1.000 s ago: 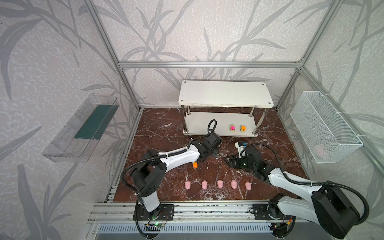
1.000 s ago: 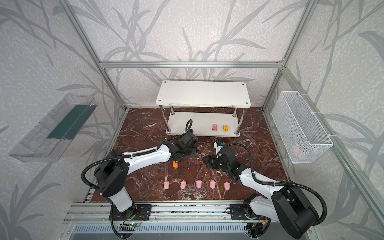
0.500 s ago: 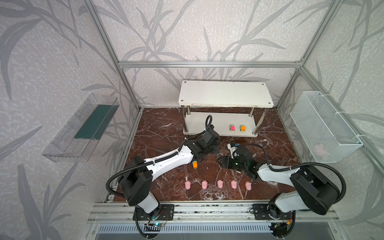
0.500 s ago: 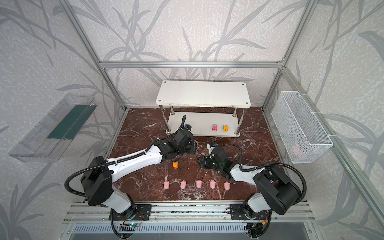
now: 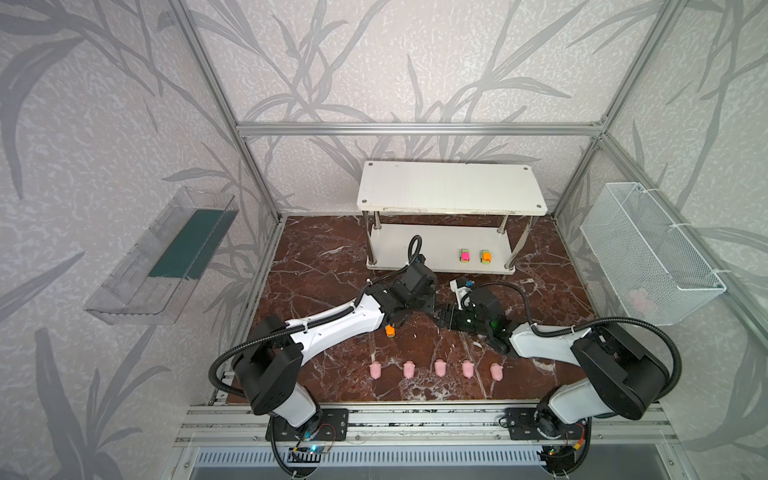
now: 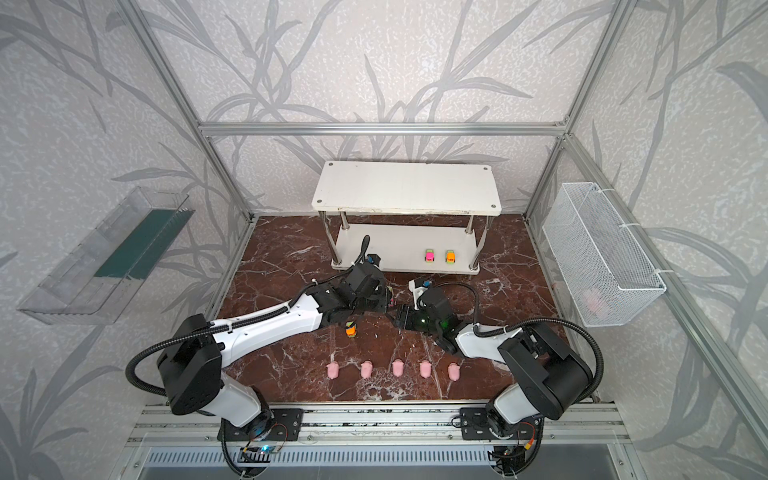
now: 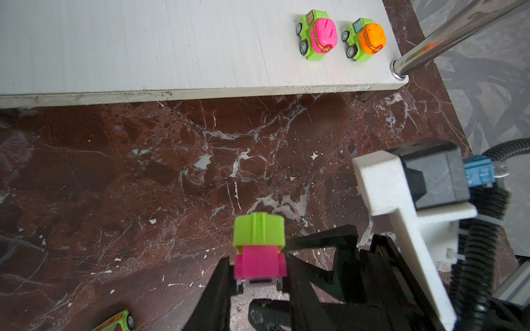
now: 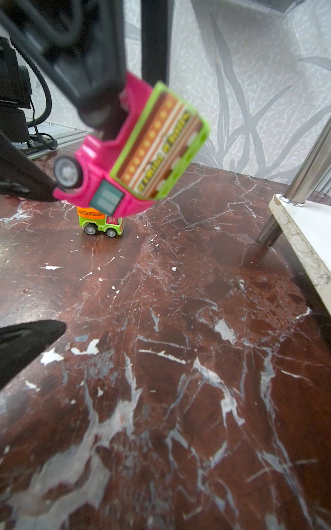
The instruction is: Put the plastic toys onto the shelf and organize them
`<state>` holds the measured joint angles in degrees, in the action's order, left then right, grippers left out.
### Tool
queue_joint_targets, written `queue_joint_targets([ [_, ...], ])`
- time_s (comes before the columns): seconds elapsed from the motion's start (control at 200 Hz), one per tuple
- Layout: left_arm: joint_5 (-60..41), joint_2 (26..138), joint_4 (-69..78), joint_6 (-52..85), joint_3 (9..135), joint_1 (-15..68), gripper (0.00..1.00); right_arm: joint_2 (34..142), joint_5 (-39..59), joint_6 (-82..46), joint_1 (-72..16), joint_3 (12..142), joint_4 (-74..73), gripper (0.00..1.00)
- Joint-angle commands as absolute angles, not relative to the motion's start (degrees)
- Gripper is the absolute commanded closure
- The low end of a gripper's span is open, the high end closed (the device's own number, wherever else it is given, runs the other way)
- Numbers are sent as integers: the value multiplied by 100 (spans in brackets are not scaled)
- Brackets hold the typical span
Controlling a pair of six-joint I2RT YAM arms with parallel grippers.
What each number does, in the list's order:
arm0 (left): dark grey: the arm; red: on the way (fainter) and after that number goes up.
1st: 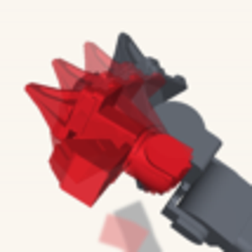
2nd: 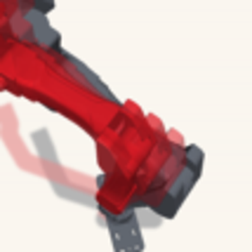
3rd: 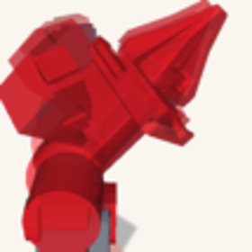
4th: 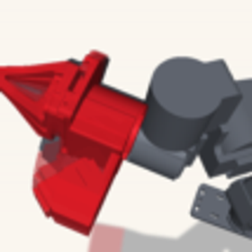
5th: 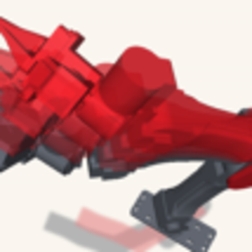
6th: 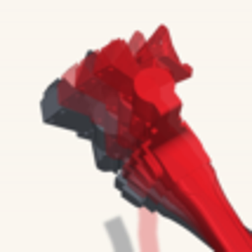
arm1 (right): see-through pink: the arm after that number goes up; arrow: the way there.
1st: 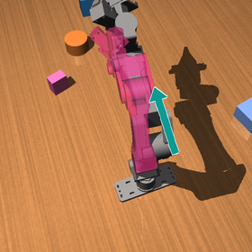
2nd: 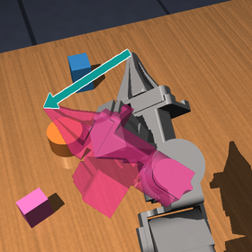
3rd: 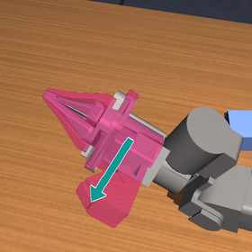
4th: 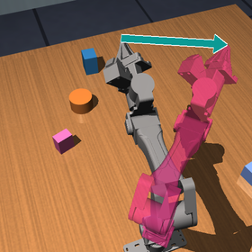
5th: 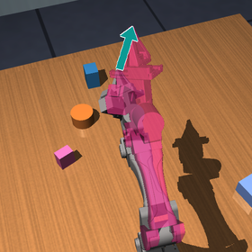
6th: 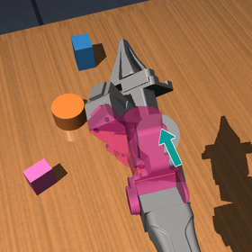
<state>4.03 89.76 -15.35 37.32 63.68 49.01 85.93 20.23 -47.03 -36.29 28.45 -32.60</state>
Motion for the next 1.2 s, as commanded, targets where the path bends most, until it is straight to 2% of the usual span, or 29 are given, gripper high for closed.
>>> queue_joint_targets([
  [0.0, 421, 8880, -1516, 3762, 6368, 4922, 72, 8606, 2153, -4728, -3666, 3030, -3308, 34],
  [0.38, 239, 8817, -1435, 3859, 6259, 4922, 72, 8671, 1822, -4633, -3697, 3115, -3199, 34],
  [0.82, 171, 8664, -1358, 3931, 5980, 4917, 72, 8643, 1715, -4331, -3341, 3223, -2831, 34],
  [1.195, 84, 8799, -1017, 3870, 5650, 4922, 72, 9108, 1723, -4244, -3194, 3242, -3082, 34],
])
